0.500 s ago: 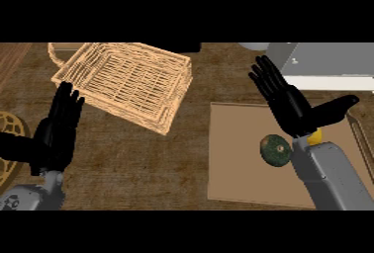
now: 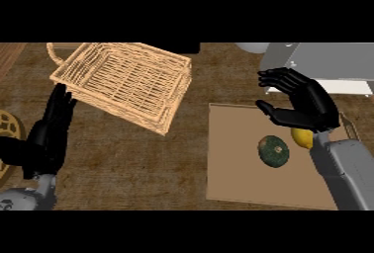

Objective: Pick the squash from the tray and place it in the tiered shelf

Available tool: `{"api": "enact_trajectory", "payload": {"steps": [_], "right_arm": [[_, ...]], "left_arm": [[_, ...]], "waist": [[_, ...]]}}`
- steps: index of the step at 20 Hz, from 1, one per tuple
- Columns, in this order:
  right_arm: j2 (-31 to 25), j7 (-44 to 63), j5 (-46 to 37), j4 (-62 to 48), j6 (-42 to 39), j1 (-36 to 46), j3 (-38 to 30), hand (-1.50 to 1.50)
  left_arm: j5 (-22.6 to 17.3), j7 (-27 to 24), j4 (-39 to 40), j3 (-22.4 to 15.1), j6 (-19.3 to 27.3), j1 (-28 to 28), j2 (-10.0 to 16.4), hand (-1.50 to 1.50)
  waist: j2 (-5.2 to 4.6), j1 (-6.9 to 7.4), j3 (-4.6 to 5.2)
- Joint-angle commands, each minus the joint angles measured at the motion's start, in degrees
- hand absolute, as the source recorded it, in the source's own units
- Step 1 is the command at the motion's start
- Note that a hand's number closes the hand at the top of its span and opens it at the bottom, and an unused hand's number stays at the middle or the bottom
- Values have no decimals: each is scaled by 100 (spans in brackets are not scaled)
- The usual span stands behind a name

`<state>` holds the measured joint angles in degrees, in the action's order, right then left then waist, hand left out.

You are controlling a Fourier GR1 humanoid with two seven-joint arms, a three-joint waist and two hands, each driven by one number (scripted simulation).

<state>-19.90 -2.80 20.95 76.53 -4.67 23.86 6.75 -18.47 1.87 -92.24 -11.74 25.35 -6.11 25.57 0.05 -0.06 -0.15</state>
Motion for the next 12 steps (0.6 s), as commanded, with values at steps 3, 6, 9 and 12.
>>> {"api": "enact_trajectory", "payload": {"steps": [3, 6, 9, 12], "right_arm": [[-501, -444, 730, 54, -1359, -269, -667, -150], [-1202, 83, 915, 816, -1972, -360, -646, -150], [-1875, 226, 279, 1213, -2420, -537, -252, -150], [-2456, 739, 90, 1706, -2767, -399, -81, -150]], "left_arm": [[205, 278, -266, -16, -88, 48, -30, 0], [147, -104, -24, 120, -187, 277, -92, 0], [31, 58, -41, 288, -320, 178, 112, 0], [214, 122, -75, 111, -135, 162, -38, 0]], "waist": [[-1, 1, 11], [20, -58, 20], [31, -105, 27], [46, -125, 30]]}}
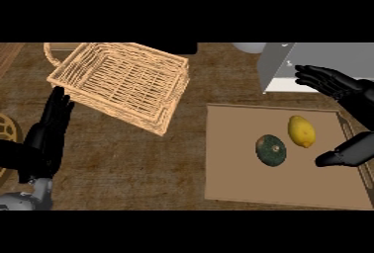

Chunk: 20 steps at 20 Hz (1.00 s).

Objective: Pick the squash from the tray and place it in the tiered shelf

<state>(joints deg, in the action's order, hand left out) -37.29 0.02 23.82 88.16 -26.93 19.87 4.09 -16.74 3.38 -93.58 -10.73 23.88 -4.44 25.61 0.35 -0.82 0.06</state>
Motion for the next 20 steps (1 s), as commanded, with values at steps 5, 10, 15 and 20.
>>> {"api": "enact_trajectory", "payload": {"steps": [5, 10, 15, 20], "right_arm": [[-1342, 984, -1471, 1455, -344, 362, 486, -150], [-1445, 2390, -2281, 2446, -176, 572, 1156, -150], [-662, 3431, -3065, 2804, 86, 356, 1798, -150], [-442, 3661, -4332, 2679, 52, 287, 2492, -150]], "left_arm": [[9, 84, -8, 16, -55, -46, -27, 0], [92, 167, -119, 26, 11, 55, -21, 0], [200, -138, 49, 69, -184, 37, -226, 0], [257, 121, -52, 163, -217, -52, -168, 0]], "waist": [[14, 0, 9], [13, 60, 10], [-30, 95, -1], [-33, 107, -5]]}}
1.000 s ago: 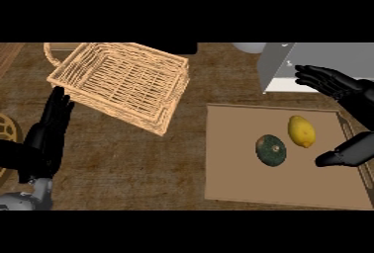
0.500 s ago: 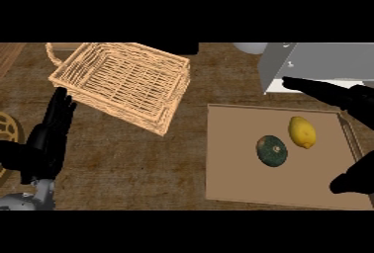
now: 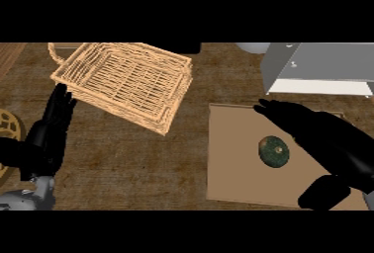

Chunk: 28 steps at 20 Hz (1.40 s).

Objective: Pick the squash from the tray and place it in the tiered shelf

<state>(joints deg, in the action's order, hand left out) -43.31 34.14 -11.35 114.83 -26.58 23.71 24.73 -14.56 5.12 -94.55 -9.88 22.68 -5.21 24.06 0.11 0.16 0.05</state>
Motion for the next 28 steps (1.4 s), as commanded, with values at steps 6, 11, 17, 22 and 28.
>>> {"api": "enact_trajectory", "payload": {"steps": [6, 11, 17, 22, 28], "right_arm": [[248, 442, -1535, -696, -371, 131, 580, -150], [654, -255, -2139, -1005, -143, -430, 217, -150], [1015, -826, -2790, -1191, -120, -822, 100, -150], [1061, -1491, -3183, -1706, -57, -910, -127, -150], [1420, -1846, -3468, -1701, -221, -996, -549, -150]], "left_arm": [[-39, -346, 381, 314, -301, 106, -151, 0], [359, 308, -192, 246, -232, 10, -254, 0], [393, 89, -133, 555, -610, 228, -421, 0], [773, 401, -128, 497, -409, -104, -678, 0], [822, 286, -98, 727, -728, 58, -880, 0]], "waist": [[-21, 29, -2], [-10, -1, -7], [-10, -6, -6], [-13, -7, -7], [-9, -12, -5]]}}
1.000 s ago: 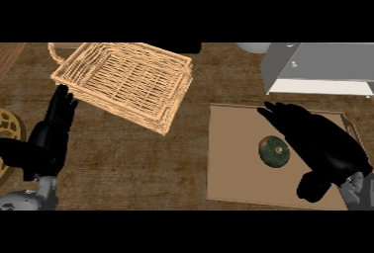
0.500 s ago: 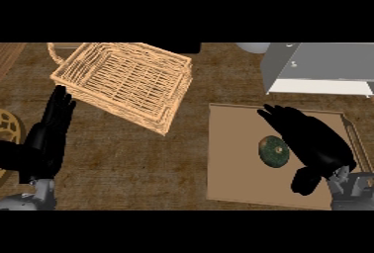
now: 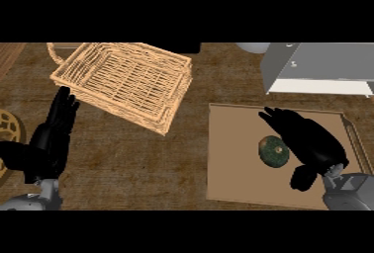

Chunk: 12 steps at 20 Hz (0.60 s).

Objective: Pick the squash from the tray and place it in the tiered shelf

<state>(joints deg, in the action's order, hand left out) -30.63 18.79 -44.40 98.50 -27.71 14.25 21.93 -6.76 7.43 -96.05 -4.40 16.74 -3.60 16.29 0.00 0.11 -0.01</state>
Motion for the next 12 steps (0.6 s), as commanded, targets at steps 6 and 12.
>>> {"api": "enact_trajectory", "payload": {"steps": [6, 12], "right_arm": [[611, -960, -798, -933, 521, -4, -194, -150], [839, -1107, -1060, -1343, 371, 86, -498, -150]], "left_arm": [[191, 144, -34, 316, -289, -91, -136, 0], [297, 174, 309, 430, -388, -424, -366, 0]], "waist": [[0, 11, 0], [-3, -6, 1]]}}
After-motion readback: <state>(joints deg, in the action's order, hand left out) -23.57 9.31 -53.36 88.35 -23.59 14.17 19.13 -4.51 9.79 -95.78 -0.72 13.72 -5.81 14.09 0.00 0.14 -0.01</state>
